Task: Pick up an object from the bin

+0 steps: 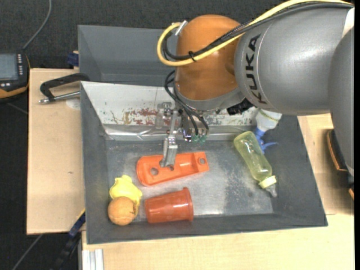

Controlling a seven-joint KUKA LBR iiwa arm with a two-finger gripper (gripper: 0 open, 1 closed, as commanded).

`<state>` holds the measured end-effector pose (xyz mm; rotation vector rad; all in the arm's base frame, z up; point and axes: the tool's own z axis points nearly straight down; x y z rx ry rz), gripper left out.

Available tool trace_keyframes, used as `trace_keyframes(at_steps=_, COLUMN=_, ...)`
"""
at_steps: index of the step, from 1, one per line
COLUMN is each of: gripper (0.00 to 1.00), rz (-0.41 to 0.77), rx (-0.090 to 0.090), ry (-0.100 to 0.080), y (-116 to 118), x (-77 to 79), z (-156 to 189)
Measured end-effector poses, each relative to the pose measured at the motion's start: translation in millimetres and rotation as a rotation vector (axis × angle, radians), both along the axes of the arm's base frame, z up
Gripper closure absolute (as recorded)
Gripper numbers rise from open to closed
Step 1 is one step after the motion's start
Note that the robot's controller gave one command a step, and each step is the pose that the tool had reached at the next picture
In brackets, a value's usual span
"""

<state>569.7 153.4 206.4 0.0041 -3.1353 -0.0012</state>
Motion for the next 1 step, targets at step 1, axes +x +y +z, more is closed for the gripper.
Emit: trace_keyframes(at_steps=1, gripper=0.0, rz=-0.002, rx=0.001, ry=-0.009, y=-0.8, x=1.6, z=5.2)
